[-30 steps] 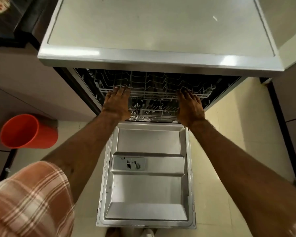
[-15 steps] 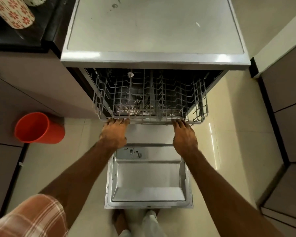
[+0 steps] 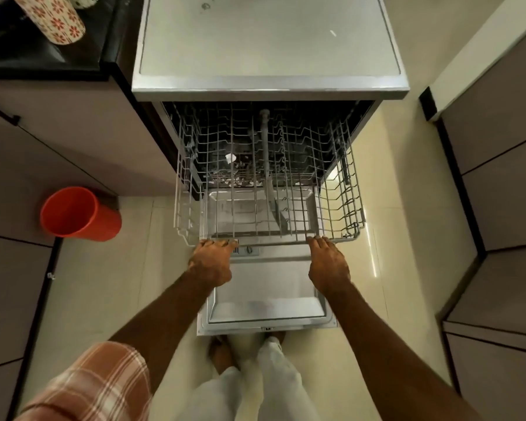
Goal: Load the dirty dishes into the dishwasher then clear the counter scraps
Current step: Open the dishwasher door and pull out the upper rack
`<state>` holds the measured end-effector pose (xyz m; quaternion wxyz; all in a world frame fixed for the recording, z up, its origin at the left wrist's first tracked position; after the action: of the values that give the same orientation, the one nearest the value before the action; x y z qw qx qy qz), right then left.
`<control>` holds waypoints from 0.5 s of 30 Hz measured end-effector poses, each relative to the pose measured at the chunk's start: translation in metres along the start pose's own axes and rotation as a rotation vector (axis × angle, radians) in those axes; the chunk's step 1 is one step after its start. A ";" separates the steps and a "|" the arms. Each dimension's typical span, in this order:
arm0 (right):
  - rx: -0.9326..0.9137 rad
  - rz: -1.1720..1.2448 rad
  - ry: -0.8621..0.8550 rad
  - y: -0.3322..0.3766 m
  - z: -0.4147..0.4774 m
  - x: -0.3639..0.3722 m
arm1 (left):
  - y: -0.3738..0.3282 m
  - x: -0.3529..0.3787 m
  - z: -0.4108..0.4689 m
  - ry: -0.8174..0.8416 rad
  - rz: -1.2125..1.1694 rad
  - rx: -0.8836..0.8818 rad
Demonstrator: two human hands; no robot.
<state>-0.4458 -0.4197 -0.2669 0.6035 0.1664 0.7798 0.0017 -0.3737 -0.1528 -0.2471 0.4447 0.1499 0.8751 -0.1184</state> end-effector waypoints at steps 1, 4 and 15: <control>0.000 -0.001 0.017 -0.001 -0.009 0.002 | -0.003 0.004 -0.007 0.017 0.015 0.006; 0.015 0.009 0.073 -0.004 -0.043 0.006 | -0.008 0.022 -0.027 0.079 0.066 0.031; 0.033 0.053 0.319 -0.011 -0.100 0.005 | -0.021 0.058 -0.093 0.124 0.073 0.054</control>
<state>-0.5436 -0.4089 -0.2469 0.4689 0.1945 0.8610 0.0313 -0.4823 -0.1316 -0.2390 0.3897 0.2007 0.8912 -0.1163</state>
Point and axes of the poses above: each hand's wrist, its own z-axis towards the middle knuckle, its own x-axis out of the palm, y = z × x, the point moved 2 cm from there along z, towards the middle knuckle, and after that the axes turned 6 degrees about -y, right-handed, at the moved point
